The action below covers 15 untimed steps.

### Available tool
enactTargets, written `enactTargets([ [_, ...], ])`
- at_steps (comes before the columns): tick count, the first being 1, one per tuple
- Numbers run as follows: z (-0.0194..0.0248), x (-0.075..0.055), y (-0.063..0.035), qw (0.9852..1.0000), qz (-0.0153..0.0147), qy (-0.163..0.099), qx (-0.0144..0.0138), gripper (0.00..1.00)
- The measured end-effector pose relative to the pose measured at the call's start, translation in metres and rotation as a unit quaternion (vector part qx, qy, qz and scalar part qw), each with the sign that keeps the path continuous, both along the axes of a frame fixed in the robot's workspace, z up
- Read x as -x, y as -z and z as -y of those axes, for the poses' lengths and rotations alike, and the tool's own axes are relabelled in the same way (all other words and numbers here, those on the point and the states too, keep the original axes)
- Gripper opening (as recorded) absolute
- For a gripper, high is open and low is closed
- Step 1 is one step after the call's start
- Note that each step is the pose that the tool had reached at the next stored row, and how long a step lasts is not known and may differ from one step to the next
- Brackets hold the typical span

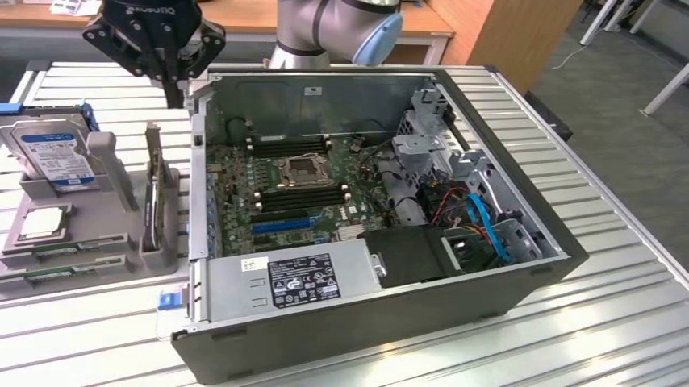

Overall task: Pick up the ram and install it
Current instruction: 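Reach for the ram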

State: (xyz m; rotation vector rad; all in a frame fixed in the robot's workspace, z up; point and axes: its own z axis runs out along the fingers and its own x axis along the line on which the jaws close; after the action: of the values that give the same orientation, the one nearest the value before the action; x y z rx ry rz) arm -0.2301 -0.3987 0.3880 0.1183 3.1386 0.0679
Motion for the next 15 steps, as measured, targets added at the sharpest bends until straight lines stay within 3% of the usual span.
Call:
enactTargets([
  [15,0.0000,0.027,0.0024,1.0000,-0.0098,0.000,0.0000,0.10],
])
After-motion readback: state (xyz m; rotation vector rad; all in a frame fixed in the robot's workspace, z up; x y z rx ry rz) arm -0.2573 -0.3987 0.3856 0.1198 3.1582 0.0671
